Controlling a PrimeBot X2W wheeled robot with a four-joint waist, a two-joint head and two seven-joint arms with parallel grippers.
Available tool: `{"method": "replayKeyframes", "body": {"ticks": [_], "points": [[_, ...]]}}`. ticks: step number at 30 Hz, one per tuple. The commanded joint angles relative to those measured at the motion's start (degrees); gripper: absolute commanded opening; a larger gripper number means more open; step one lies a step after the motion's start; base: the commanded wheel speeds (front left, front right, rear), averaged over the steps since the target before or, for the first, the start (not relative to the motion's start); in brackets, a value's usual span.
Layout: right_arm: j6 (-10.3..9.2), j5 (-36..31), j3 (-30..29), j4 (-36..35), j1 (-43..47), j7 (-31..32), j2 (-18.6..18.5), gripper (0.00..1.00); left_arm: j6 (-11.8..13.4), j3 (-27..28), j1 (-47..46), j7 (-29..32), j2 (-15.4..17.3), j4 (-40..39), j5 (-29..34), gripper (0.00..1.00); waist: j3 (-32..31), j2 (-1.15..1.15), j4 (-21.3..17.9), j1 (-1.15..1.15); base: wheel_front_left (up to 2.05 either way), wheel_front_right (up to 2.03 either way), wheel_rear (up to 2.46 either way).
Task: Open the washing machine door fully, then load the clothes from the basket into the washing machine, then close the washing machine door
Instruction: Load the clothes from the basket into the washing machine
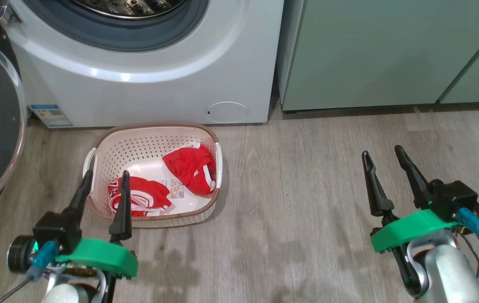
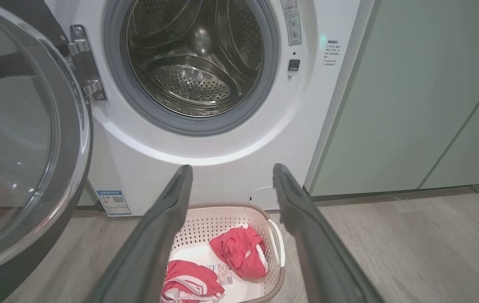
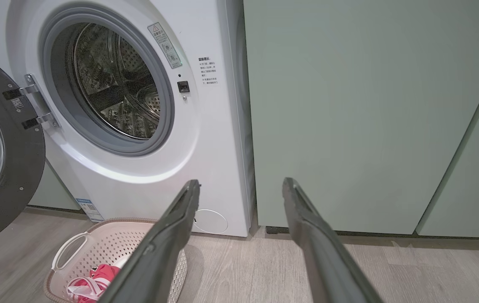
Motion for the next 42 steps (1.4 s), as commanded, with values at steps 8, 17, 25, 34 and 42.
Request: {"method": "replayKeyframes", "body": {"ticks": [8,17,25,34,42], "points": [[0.00,0.28,1.38,-1.99,-2.06,-0.58,0.23,1.00,0.18,1.14,-2.49,0.06,1.37,-2.50,-0.05,1.00,0.62,0.00,-0.16,0.00,1.12,-1.12,0.00],[0.00,0.26,1.44,-1.73,-2.28,-0.59,0.23,1.00,-0.17,0.45,-3.01,-0.31,1.58,-2.78,-0.68,1.00,1.00,0.00,-0.08,0.00,1.97,-1.97,0.00],[0.00,0.12,1.45,-1.67,-2.22,-0.52,0.23,1.00,0.23,0.08,-2.81,-0.40,1.81,-2.78,-0.54,1.00,0.87,0.00,0.21,0.00,1.18,-1.18,0.00],[0.00,0.08,1.50,-1.68,-2.19,-0.50,0.23,1.00,0.85,-0.26,-2.53,-0.19,2.15,-2.89,-0.38,1.00,0.78,0.00,0.50,0.00,0.14,-0.14,0.00],[0.00,-0.02,1.46,-1.65,-2.10,-0.44,0.23,1.00,1.13,-0.52,-2.32,-0.06,2.47,-2.86,-0.57,1.00,0.59,0.00,0.64,0.00,0.00,0.00,0.00]]}}
